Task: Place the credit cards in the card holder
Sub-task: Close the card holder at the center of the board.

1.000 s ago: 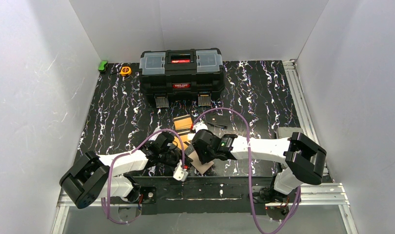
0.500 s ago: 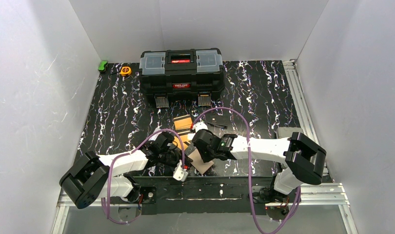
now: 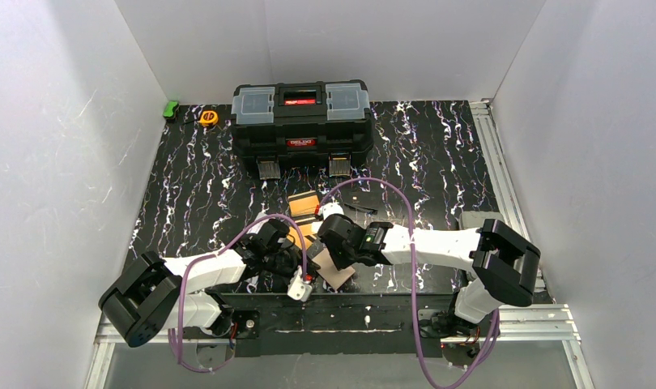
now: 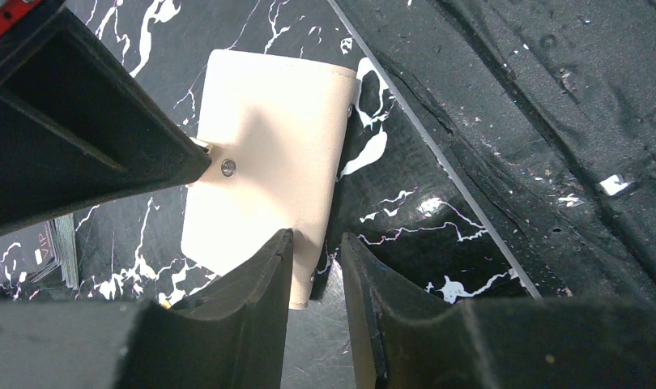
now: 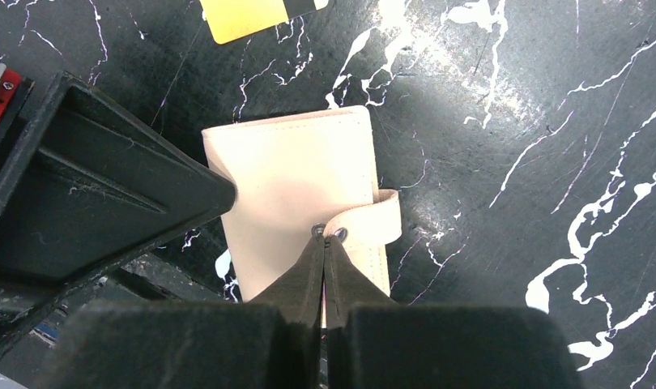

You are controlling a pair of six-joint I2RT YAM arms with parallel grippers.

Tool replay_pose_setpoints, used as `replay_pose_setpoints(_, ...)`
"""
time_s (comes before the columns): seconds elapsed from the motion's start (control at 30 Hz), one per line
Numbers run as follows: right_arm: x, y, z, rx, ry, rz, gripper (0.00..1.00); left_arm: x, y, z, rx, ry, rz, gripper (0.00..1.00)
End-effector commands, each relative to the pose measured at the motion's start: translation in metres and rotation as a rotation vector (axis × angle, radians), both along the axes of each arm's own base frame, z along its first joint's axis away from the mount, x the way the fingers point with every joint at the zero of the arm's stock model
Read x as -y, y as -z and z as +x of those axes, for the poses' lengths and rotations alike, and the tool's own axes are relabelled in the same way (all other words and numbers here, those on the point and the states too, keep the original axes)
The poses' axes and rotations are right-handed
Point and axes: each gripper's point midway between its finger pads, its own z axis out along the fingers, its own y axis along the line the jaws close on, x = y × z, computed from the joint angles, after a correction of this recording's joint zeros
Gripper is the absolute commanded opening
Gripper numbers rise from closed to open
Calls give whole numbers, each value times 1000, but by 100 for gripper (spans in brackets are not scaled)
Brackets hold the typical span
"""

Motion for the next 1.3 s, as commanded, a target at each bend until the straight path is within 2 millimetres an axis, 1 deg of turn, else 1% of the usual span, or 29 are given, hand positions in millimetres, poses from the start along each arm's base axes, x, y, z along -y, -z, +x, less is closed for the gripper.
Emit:
replay_pose_setpoints(0.0, -12, -15, 4, 28, -18, 40, 1, -8, 10, -14, -73, 10, 45, 28)
replay_pose_setpoints(0.13, -15, -13, 0, 7, -32, 52, 1, -8, 10, -14, -69, 9, 46, 28)
replay_pose_setpoints(0.43, -7, -1, -6, -22, -33, 19, 1, -7, 10, -14, -72, 11, 45, 27)
replay_pose_setpoints(0.6, -10, 0, -11, -43, -55, 36, 1, -8, 10, -14, -73, 9, 45, 27)
replay_pose_setpoints(0.7, -8, 1, -13, -52, -62, 32, 1, -8, 10, -14, -71, 9, 45, 27)
replay_pose_setpoints(0.87, -2, 4, -14, -55, -59, 18, 1, -8, 10, -15, -74, 9, 46, 27)
replay_pose_setpoints(1.13, 1, 10, -15, -71, -68, 4, 1, -8, 10, -14, -71, 8, 48, 27)
replay_pose_setpoints(1.2, 4, 11, -15, -70, -66, 0, 1, -7, 10, -14, -72, 9, 45, 27)
replay_pose_setpoints(1.27, 2, 10, -12, -71, -63, 19, 1, -7, 10, -14, -74, 10, 44, 27)
